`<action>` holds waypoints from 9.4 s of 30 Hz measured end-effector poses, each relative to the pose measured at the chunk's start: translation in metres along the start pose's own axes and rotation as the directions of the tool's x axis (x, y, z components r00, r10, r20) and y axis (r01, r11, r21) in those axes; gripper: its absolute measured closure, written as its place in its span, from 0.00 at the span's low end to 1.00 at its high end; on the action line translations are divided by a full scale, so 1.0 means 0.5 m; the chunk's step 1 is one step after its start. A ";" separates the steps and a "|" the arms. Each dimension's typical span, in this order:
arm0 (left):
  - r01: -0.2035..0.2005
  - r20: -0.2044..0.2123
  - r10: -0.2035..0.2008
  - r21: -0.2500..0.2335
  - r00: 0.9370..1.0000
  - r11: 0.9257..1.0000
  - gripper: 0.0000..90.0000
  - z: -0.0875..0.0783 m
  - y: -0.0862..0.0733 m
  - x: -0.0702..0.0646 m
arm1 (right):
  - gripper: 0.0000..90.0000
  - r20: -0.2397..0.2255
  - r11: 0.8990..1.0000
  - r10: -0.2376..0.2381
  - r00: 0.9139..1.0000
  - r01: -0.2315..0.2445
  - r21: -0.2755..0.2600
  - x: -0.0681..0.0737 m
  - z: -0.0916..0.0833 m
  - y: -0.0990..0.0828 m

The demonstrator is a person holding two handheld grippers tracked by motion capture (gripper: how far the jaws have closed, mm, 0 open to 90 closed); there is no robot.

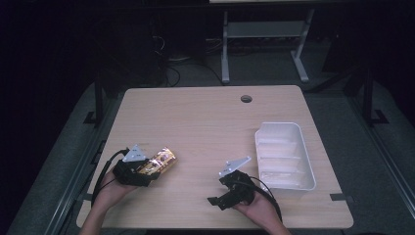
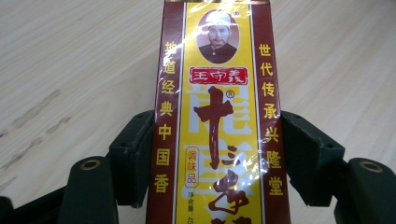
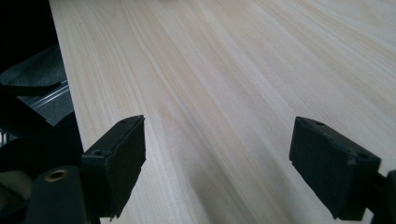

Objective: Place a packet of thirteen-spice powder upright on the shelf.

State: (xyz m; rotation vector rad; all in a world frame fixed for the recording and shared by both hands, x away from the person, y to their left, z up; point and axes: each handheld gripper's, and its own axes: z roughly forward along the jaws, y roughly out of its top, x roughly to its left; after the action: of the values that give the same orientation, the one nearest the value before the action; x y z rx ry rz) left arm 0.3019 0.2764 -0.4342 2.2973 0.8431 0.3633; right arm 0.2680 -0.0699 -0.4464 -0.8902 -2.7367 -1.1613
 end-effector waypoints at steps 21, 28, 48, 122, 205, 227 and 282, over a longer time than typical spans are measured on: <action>-0.085 0.051 0.089 -0.069 0.995 0.994 0.36 0.000 0.015 -0.092 | 0.16 -0.002 0.998 0.055 0.998 -0.055 -0.028 -0.011 -0.003 0.007; -0.112 0.068 0.118 -0.089 0.991 0.990 0.36 0.005 0.023 -0.120 | 0.16 -0.016 0.997 0.068 0.998 -0.068 -0.040 -0.012 0.001 0.009; -0.214 0.100 0.227 -0.129 0.969 0.968 0.36 0.033 0.054 -0.209 | 0.20 -0.105 0.980 0.133 0.986 -0.146 -0.135 -0.016 -0.008 0.010; -0.057 0.076 0.072 -0.190 0.994 0.980 0.27 0.012 0.029 -0.145 | 0.75 -0.116 0.951 -0.290 0.950 0.300 0.081 -0.052 -0.162 0.159; 0.024 0.076 -0.009 -0.194 0.997 0.981 0.27 0.010 0.012 -0.097 | 0.75 0.101 0.943 -0.259 0.960 0.229 0.243 -0.217 -0.343 0.022; 0.027 0.082 -0.011 -0.192 0.997 0.981 0.27 0.012 0.012 -0.097 | 0.72 0.117 0.952 -0.210 0.971 0.175 0.252 -0.241 -0.327 -0.023; 0.030 0.086 -0.013 -0.190 0.996 0.981 0.27 0.013 0.011 -0.093 | 0.51 0.139 0.963 -0.214 0.967 0.185 0.197 -0.222 -0.310 0.009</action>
State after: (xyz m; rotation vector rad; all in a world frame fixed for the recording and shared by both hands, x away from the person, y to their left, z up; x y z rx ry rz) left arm 0.2727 0.2396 -0.4368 2.1089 0.7565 0.3208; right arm 0.3349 -0.2256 -0.3595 -0.7280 -3.0629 -0.8762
